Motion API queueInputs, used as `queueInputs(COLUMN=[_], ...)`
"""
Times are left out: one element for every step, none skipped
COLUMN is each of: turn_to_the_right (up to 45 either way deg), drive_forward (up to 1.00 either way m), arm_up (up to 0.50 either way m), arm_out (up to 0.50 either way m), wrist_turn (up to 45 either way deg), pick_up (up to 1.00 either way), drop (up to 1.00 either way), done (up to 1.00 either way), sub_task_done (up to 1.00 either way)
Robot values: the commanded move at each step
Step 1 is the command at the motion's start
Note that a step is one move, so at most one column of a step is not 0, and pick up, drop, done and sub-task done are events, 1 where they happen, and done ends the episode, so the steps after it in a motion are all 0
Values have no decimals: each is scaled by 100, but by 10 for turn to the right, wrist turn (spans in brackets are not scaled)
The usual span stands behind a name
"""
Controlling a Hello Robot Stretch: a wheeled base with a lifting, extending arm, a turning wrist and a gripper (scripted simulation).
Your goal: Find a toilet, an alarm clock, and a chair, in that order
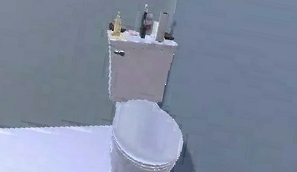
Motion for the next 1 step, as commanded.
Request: queueInputs(turn_to_the_right=[0], drive_forward=[0], arm_up=[0], arm_out=[0], wrist_turn=[0], pick_up=[0], drop=[0], done=[0], sub_task_done=[100])
